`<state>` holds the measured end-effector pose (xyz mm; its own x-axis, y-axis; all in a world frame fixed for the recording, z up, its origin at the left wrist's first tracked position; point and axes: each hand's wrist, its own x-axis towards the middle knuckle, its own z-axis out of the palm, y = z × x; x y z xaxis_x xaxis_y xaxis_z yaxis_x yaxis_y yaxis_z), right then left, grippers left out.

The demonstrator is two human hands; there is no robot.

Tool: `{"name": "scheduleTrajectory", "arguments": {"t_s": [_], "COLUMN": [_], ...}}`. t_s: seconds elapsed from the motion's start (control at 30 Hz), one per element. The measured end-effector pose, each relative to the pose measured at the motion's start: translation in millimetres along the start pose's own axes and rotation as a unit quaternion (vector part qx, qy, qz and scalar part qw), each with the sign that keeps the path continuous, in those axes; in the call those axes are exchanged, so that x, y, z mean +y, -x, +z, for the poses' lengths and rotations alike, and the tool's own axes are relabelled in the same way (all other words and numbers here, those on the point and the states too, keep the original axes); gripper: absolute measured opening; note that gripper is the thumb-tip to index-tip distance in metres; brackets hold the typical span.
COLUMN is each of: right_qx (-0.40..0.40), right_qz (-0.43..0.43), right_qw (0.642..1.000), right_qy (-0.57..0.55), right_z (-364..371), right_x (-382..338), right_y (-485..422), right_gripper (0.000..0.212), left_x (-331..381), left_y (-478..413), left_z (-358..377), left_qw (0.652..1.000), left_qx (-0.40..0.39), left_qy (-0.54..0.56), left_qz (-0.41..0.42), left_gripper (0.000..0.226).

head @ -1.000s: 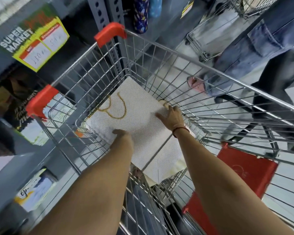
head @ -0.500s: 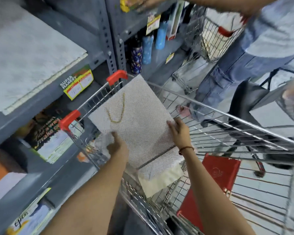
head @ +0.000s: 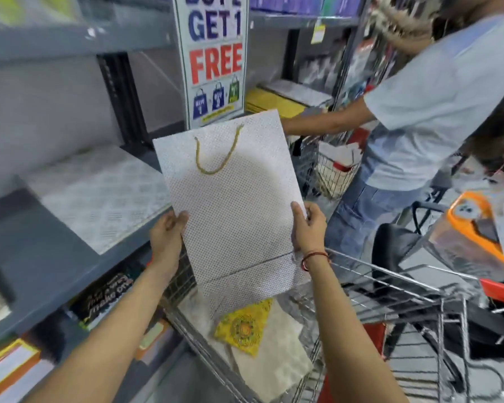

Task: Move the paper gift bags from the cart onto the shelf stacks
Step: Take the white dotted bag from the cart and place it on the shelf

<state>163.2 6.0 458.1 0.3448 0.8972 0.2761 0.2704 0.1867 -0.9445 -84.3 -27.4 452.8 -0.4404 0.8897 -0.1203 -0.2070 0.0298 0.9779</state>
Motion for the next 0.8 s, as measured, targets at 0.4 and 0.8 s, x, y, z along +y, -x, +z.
{"name": "scheduleTrajectory", "arguments": {"t_s": [0.4,0.8], "right_qx": [-0.181,-0.494], "right_qz": [0.010,0.041], "right_qw": [0.983,0.868], "right_qy": [-0.042,0.035], "right_z": [85,166], "right_x": [-28,-2], "right_y": [17,30], "right_gripper": [0.015,0.019], "left_x": [38,51], "left_y": [-3,-84], "left_z": [-68,-177], "left_qw": [0.976,0.913], "left_qx": [0.197,0.404], "left_qy": [0.093,0.059], "left_qz": [-0.004,-0.023], "left_gripper": [0.018,0.034]}}
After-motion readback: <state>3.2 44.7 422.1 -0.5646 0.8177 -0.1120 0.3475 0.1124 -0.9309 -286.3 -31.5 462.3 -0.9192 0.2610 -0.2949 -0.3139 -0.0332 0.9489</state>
